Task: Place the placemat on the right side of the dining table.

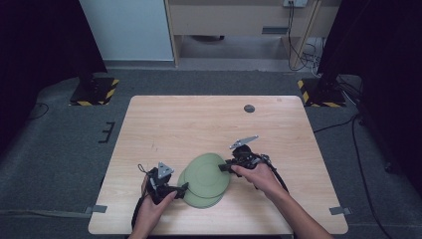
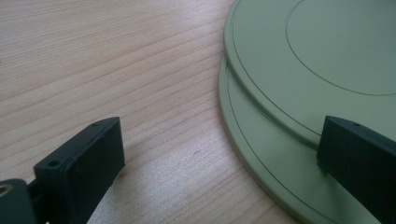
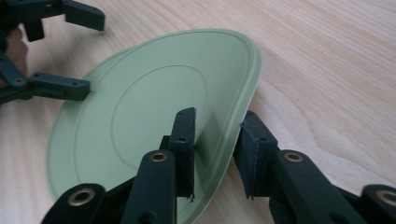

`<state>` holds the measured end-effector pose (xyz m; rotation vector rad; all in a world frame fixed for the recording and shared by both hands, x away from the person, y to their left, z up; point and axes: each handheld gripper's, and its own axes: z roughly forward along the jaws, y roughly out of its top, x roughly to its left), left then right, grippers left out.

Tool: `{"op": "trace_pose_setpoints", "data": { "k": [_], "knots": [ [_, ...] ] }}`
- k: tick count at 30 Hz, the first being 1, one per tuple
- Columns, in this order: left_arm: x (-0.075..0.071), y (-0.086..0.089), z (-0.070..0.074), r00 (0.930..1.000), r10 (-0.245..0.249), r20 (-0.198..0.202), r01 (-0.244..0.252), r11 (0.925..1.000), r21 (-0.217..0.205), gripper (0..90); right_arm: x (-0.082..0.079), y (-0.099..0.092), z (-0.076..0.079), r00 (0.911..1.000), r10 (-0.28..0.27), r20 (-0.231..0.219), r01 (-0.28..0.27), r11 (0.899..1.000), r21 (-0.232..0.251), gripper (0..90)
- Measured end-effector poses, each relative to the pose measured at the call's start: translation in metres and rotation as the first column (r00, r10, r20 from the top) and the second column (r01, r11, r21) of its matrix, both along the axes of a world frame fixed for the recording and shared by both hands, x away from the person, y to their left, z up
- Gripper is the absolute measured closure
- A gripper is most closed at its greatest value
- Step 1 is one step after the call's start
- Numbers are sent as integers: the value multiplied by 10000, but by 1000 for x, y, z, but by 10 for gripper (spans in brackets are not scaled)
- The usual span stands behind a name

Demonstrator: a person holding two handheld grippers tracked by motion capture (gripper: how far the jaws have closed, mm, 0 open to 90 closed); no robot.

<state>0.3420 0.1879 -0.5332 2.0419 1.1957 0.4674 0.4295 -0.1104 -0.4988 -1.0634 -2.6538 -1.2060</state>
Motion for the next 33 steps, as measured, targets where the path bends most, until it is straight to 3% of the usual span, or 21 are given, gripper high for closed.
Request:
{"op": "trace_pose_setpoints", "data": {
  "k": [10,18,26,33],
  "knots": [
    [-1,-5,1,9997,-210,105,209,9997,88,14,15,11,-4,9980,-505,392,522,9977,-424,729],
    [-1,-8,0,9994,-317,111,317,9995,22,3,25,16,-9,9968,-725,327,734,9970,-254,744],
    [-1,-11,1,9994,-284,192,281,9995,138,4,25,19,7,9951,-603,789,617,9980,-156,820],
    [-2,-11,1,9994,-288,199,286,9995,119,12,31,15,13,9927,-643,1017,711,9954,-647,827]
  ]
}}
